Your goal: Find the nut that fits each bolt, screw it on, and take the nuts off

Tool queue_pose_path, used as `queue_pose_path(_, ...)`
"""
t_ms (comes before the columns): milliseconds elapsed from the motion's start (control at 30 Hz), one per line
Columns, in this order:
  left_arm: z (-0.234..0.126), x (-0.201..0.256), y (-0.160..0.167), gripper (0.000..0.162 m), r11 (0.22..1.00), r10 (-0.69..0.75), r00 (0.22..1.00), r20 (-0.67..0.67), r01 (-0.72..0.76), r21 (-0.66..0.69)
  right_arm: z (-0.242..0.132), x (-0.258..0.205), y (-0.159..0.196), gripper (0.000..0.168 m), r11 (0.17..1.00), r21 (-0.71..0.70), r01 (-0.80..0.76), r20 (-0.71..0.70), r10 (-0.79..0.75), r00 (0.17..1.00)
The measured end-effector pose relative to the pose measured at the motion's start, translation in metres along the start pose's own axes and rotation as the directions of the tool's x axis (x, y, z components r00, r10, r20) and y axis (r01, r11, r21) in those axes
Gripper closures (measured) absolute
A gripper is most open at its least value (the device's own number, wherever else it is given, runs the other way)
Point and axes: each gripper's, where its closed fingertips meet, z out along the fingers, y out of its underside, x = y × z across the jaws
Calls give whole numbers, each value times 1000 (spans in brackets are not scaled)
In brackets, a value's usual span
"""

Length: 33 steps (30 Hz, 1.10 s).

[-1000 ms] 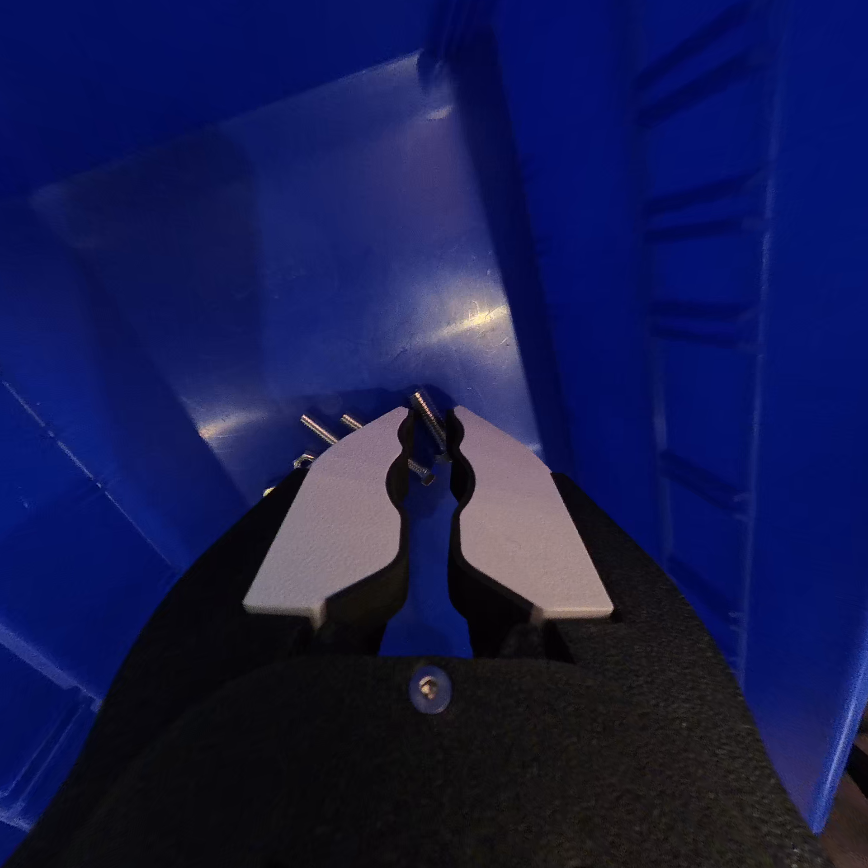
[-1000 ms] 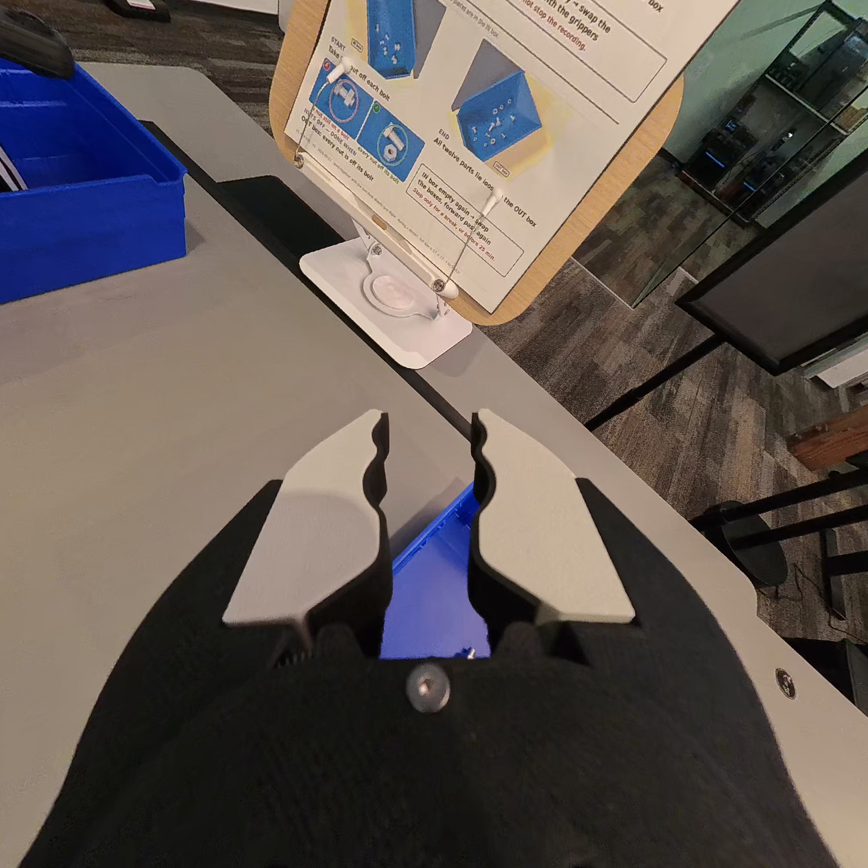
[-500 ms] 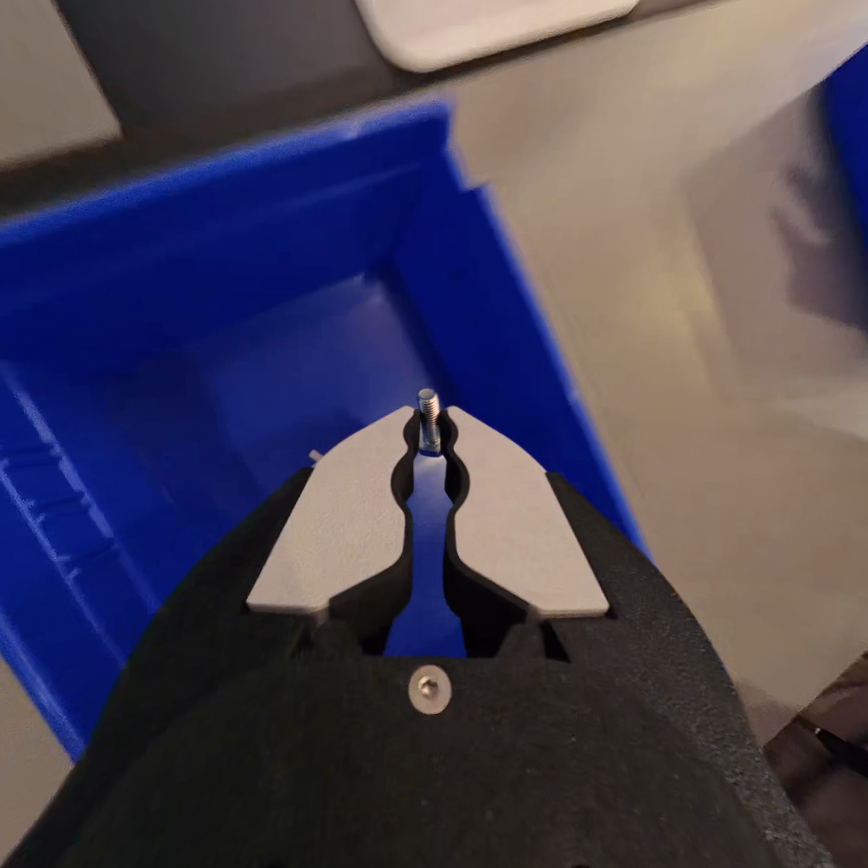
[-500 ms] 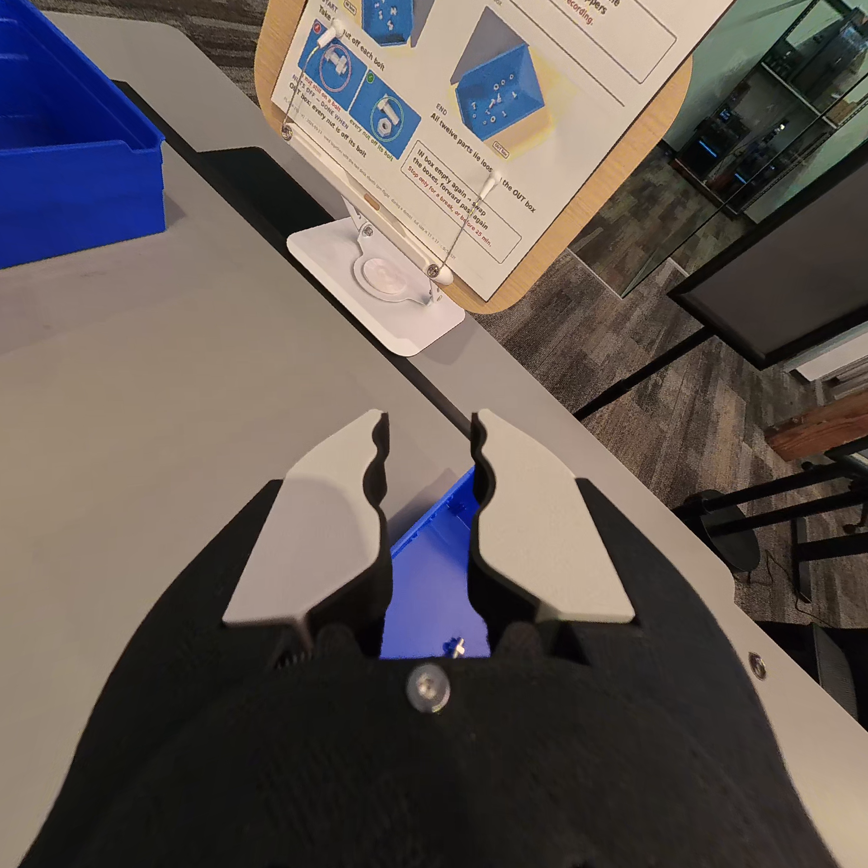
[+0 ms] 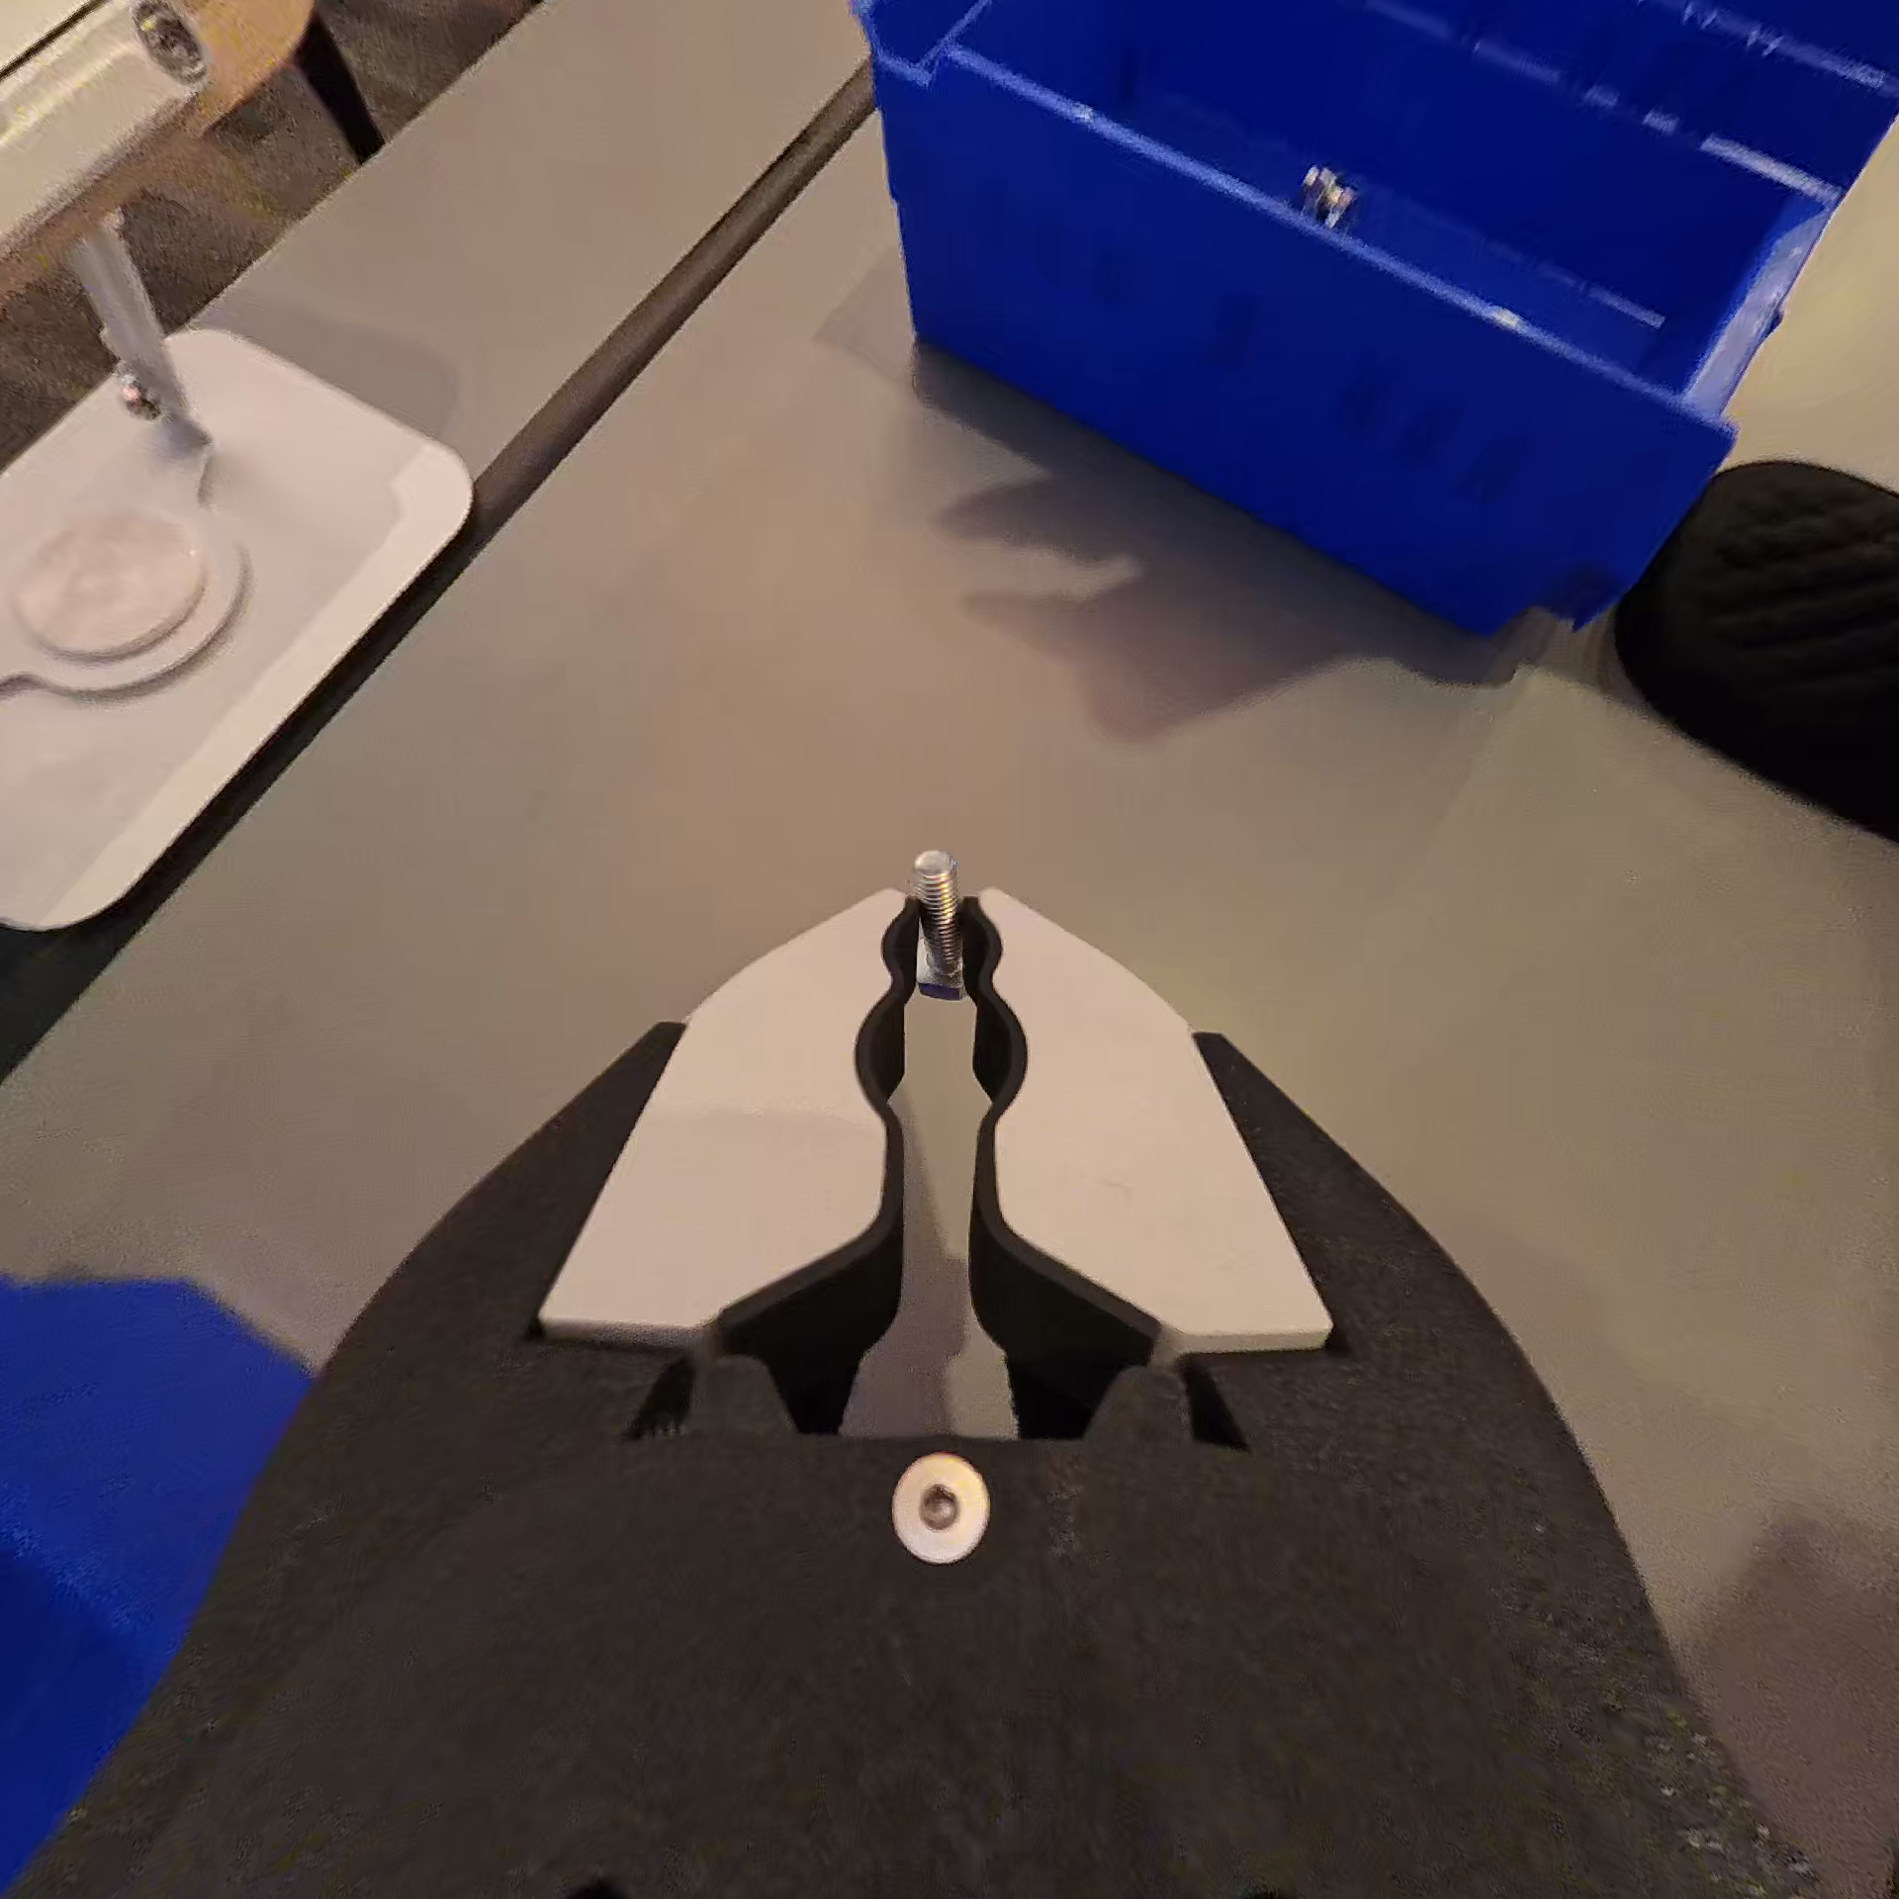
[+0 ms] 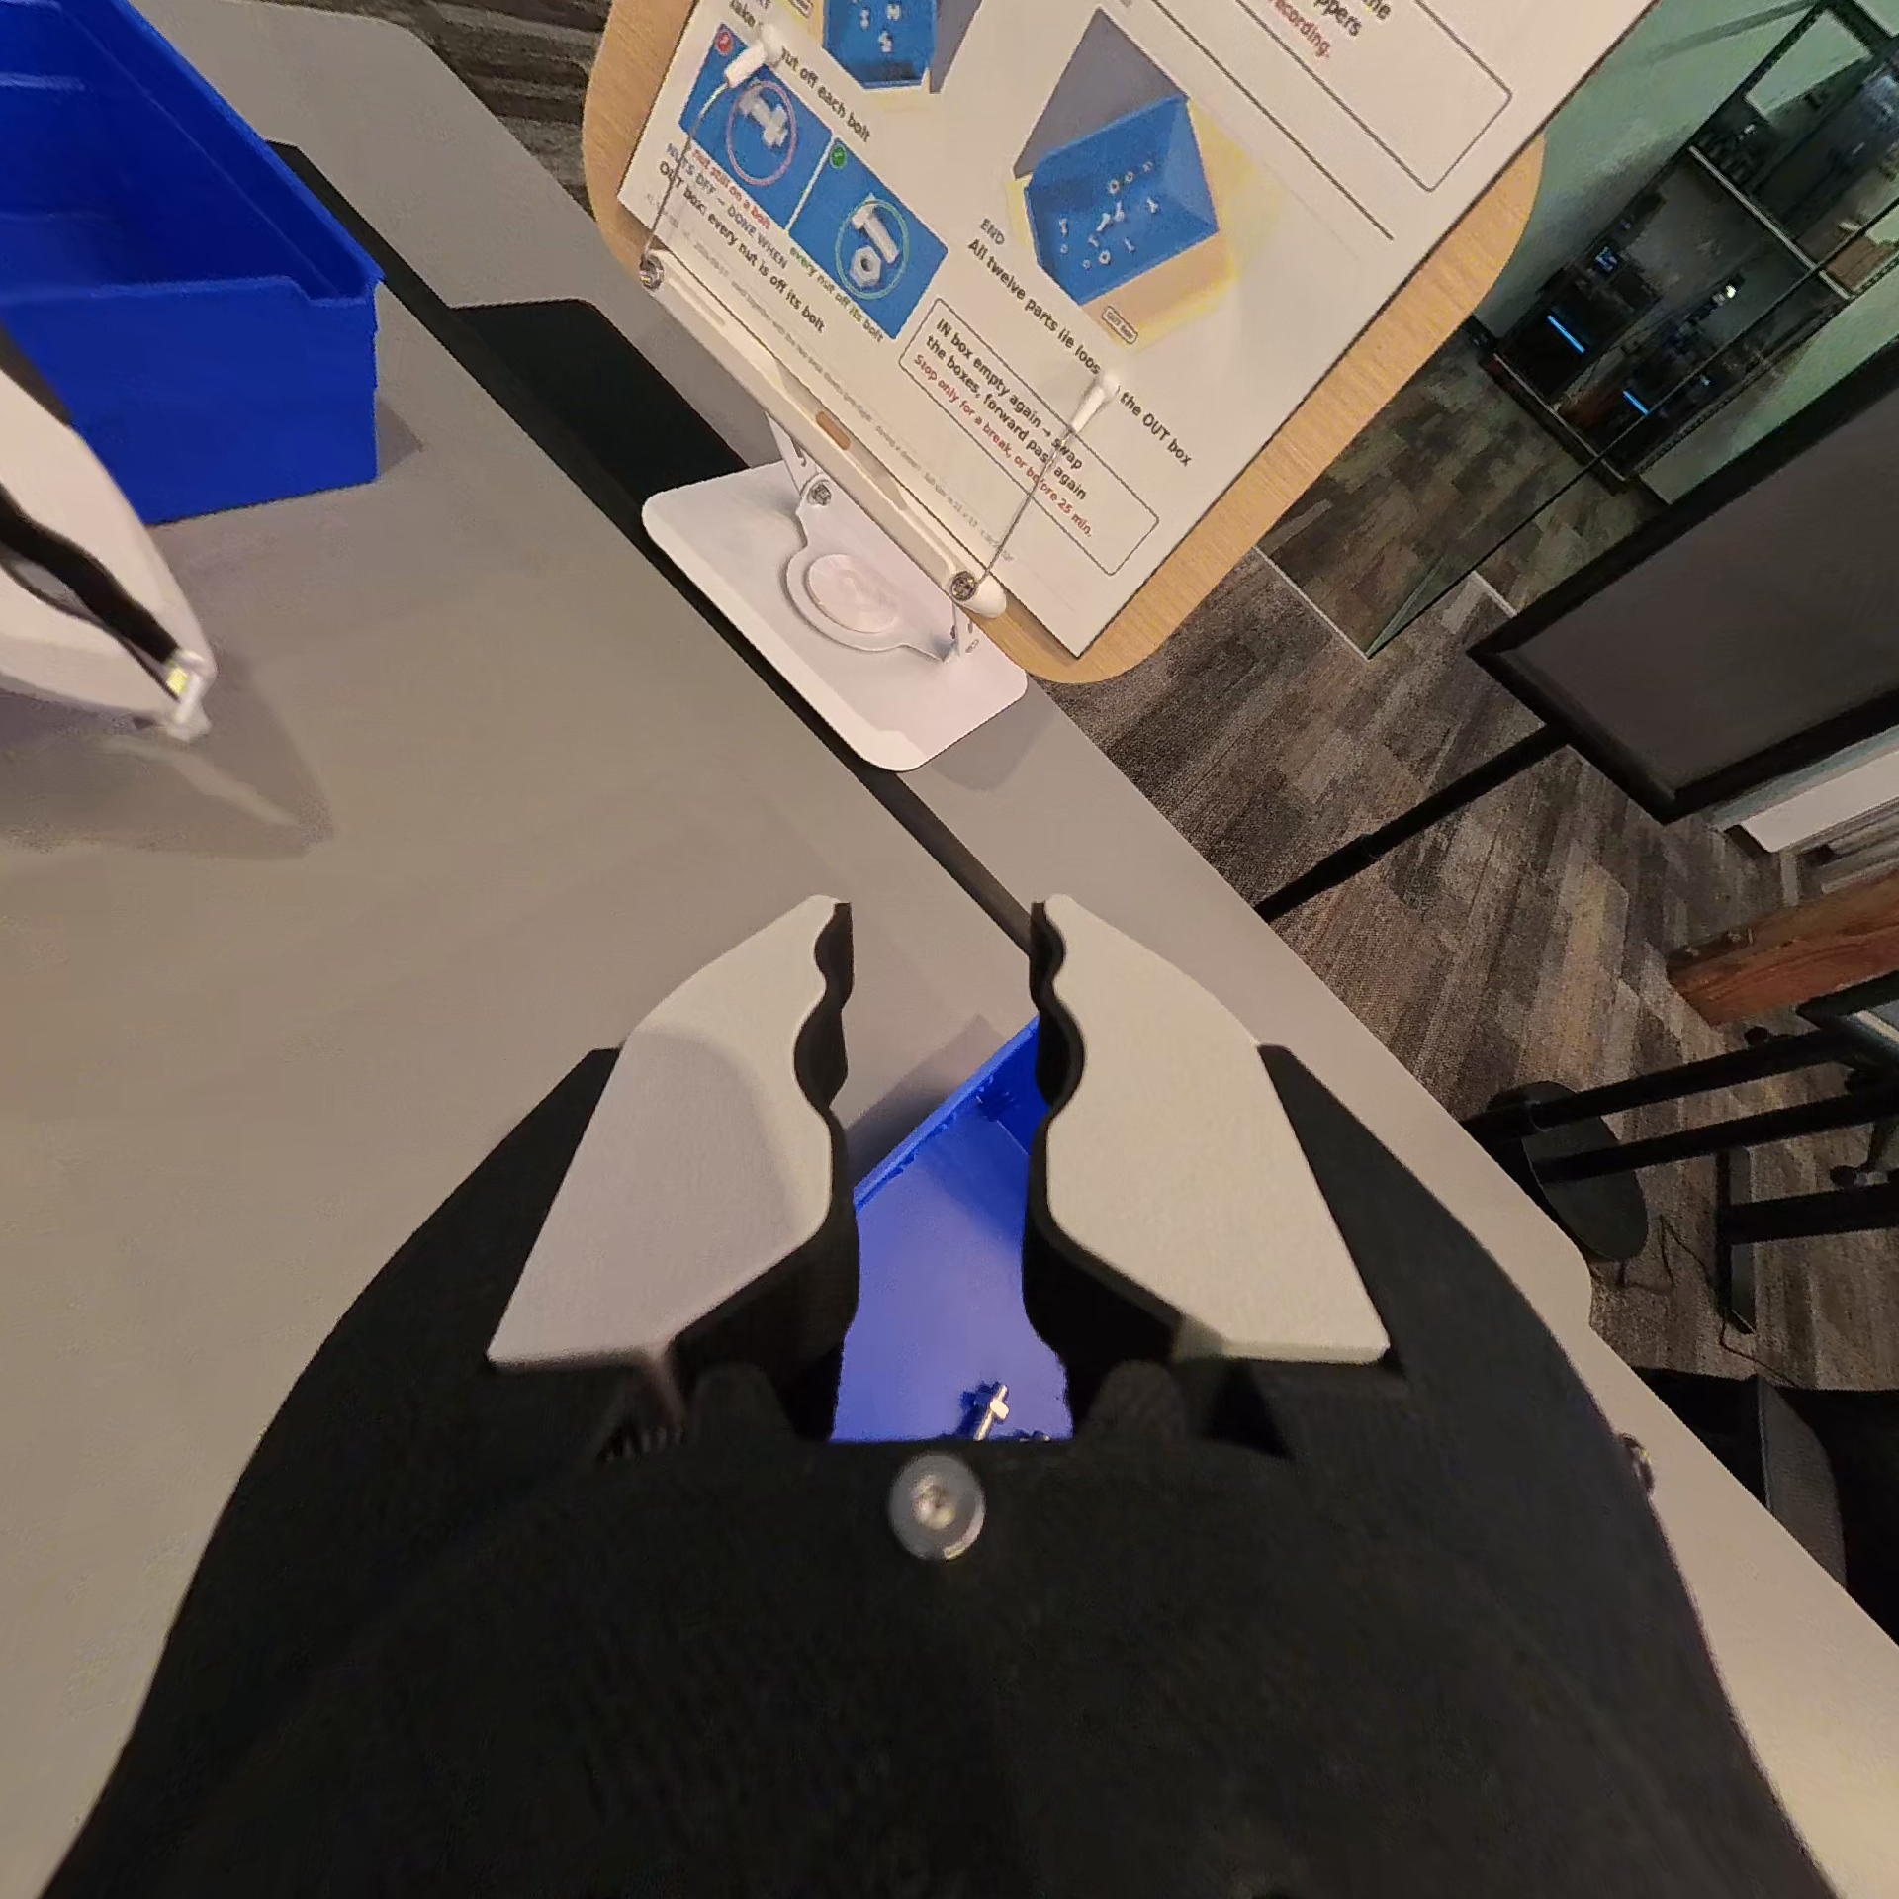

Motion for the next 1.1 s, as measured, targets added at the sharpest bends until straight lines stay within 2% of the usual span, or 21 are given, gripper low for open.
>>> queue_pose_path(100,22,12,-11,155,993,4,1000,-14,-3,121,1,0,3,135,1000,-16,11,3,-10,1000)
queue_pose_path(200,47,32,-19,155,963,63,996,-65,-44,265,1,5,10,135,999,-38,-1,4,1,1000)
queue_pose_path(233,57,39,-17,155,959,88,993,-78,-63,277,0,8,12,135,999,-41,-8,-1,8,1000)
queue_pose_path(333,85,52,-5,155,961,154,982,-112,-122,250,-4,13,14,135,999,-34,-25,-8,25,1000)
queue_pose_path(433,100,63,-2,155,962,164,967,-194,-113,250,-7,15,13,135,999,-24,-29,-9,29,1000)
queue_pose_path(633,114,64,8,155,967,239,948,-212,-212,143,-6,11,12,135,999,-33,-11,3,12,1000)
queue_pose_path(733,119,69,14,155,953,296,930,-220,-272,131,-4,9,14,135,999,-44,-6,9,6,1000)
queue_pose_path(1100,128,70,25,154,961,275,926,-260,-260,92,-4,14,17,137,998,-61,-13,-9,12,1000)
